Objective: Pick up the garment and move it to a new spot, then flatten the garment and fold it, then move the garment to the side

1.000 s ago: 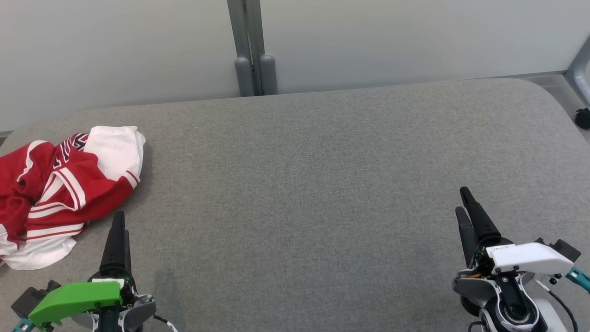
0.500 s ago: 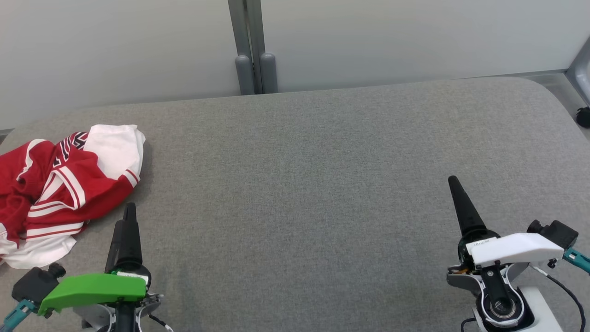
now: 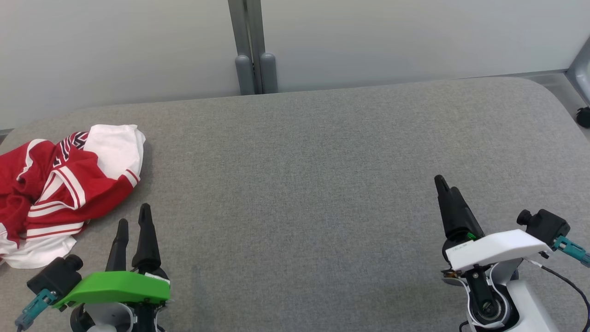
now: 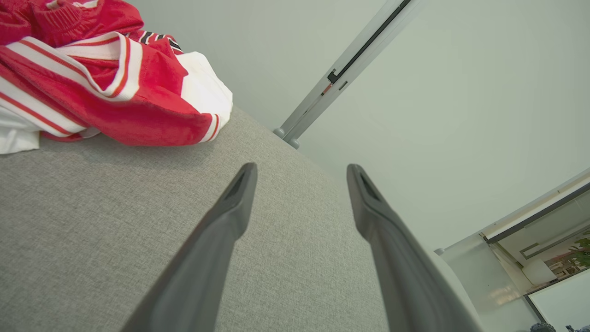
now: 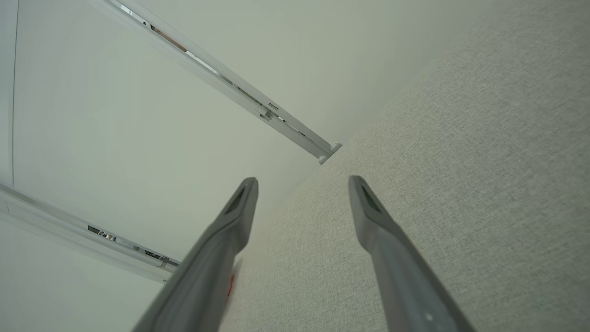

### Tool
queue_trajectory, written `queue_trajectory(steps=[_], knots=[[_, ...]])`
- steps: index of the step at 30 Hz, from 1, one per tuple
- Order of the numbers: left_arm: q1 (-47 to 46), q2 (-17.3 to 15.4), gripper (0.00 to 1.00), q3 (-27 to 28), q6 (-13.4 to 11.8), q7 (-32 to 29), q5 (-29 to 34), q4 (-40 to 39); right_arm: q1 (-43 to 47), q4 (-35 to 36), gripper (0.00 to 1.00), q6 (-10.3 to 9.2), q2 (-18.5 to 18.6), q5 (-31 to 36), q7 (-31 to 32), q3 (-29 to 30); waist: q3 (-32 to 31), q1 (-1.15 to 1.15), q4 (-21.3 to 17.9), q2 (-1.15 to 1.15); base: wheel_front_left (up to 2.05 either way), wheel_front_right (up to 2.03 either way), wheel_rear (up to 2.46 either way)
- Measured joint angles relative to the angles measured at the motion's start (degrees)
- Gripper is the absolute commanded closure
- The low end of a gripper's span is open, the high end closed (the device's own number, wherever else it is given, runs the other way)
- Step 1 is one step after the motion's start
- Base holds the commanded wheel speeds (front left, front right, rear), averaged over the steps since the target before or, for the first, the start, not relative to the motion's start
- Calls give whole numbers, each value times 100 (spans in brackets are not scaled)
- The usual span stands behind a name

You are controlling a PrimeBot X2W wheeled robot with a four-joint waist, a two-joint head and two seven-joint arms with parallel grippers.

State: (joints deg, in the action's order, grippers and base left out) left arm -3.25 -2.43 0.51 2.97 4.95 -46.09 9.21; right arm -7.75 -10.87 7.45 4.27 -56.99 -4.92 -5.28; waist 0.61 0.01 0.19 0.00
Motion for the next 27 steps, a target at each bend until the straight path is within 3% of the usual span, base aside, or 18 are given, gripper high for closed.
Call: queue_trajectory(steps=[9,27], knots=[[19,-2,0,-70,-73,170,637,-5,-68,-86,0,1,-10,1090,-176,-119,-6,0,2,0,0,0,0],[32,-7,0,-221,-136,446,1696,-33,-126,-176,0,1,-32,2136,-437,-308,-32,0,8,0,0,0,0]])
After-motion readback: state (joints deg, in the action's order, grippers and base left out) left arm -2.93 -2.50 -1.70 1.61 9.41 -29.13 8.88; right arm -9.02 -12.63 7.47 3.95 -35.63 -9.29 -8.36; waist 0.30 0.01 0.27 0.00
